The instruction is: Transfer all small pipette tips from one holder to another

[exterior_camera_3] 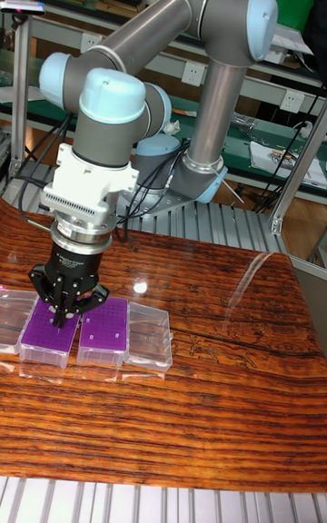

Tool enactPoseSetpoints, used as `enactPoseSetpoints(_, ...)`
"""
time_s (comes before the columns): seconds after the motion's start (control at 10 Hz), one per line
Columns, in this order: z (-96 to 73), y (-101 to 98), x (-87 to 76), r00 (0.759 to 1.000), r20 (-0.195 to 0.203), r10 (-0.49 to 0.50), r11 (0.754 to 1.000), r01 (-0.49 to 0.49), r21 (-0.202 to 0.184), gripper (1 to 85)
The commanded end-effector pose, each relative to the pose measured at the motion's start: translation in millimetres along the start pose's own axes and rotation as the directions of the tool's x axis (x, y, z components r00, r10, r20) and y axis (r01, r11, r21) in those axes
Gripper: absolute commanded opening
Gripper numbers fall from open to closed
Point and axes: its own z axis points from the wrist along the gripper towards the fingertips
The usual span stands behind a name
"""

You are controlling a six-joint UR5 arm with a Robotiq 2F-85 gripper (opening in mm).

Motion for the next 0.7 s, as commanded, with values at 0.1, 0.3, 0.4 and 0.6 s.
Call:
enactPoseSetpoints(0.1,7.8,0.0,-4.8,1.000,0.022,-0.004,1.000,0.004,-0.021,1.3)
enactPoseSetpoints(0.3,9.8,-0.8,-6.9,1.000,0.027,-0.008,1.000,0.009,-0.024,1.3)
enactPoseSetpoints(0.4,11.0,-0.5,-8.5,0.999,0.031,-0.012,1.000,0.013,-0.027,1.3)
enactPoseSetpoints(0.6,13.3,1.7,-12.4,0.999,0.043,-0.016,0.999,0.018,-0.039,1.3)
